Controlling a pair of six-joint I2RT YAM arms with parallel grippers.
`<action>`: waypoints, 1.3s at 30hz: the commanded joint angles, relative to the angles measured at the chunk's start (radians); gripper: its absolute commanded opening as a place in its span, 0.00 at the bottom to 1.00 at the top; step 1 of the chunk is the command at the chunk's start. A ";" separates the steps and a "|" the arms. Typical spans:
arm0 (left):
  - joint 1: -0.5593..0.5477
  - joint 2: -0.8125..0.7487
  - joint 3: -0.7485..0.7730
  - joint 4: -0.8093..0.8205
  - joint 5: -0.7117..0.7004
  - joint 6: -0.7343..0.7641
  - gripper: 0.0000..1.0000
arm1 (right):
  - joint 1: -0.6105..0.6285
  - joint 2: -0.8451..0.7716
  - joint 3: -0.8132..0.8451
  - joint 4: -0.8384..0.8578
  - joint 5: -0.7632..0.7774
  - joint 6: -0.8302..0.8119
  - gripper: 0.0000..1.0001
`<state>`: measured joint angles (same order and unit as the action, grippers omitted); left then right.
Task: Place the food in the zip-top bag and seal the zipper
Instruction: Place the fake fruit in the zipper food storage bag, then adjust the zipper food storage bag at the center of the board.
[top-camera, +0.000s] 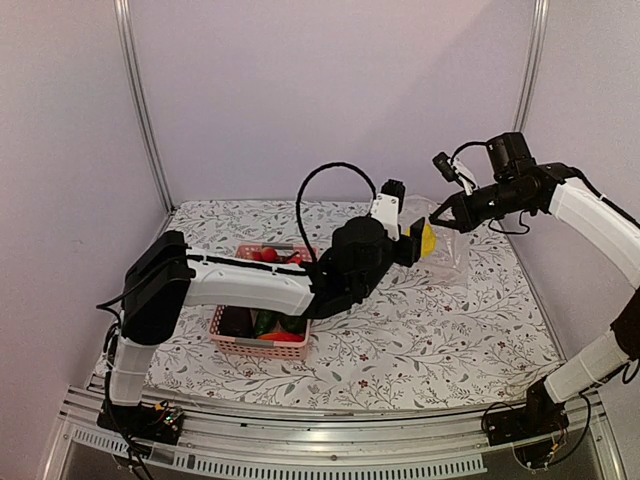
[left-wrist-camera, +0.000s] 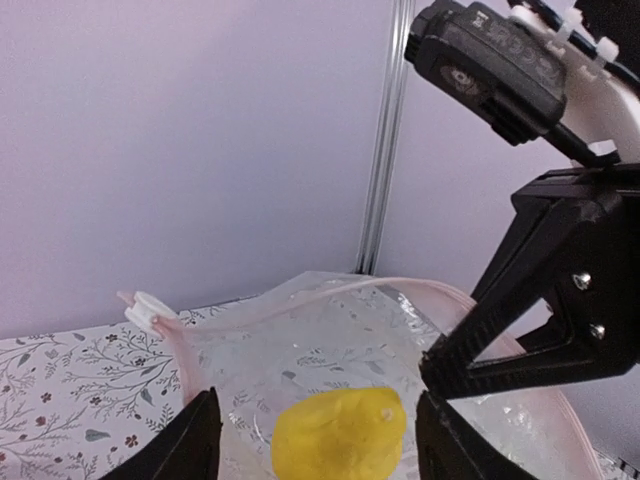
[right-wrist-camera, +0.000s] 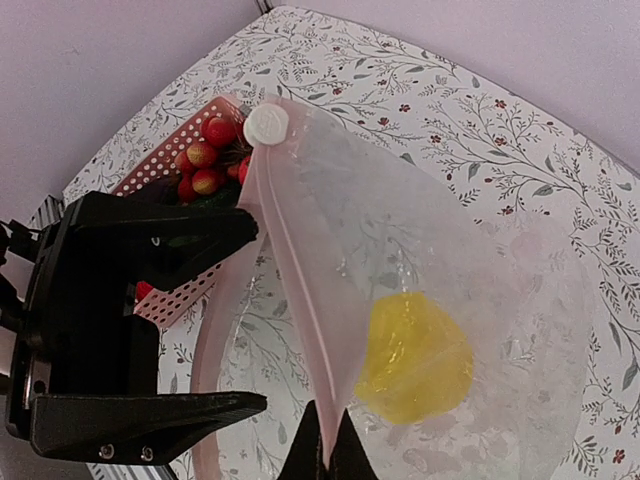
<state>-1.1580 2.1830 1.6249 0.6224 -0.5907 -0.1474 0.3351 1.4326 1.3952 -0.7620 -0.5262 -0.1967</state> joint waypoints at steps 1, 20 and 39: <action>-0.024 -0.052 0.001 0.006 0.022 0.029 0.70 | 0.001 0.016 0.039 0.002 0.030 0.019 0.00; -0.180 -0.592 -0.599 -0.164 -0.113 -0.035 0.70 | -0.317 0.257 0.447 0.111 0.513 -0.176 0.00; -0.085 -0.823 -0.754 -0.838 -0.334 -0.414 0.71 | 0.040 0.080 -0.183 0.327 0.211 -0.227 0.00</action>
<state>-1.2667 1.3891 0.8883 -0.0628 -0.9012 -0.4622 0.3782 1.5703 1.2461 -0.4782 -0.2173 -0.4114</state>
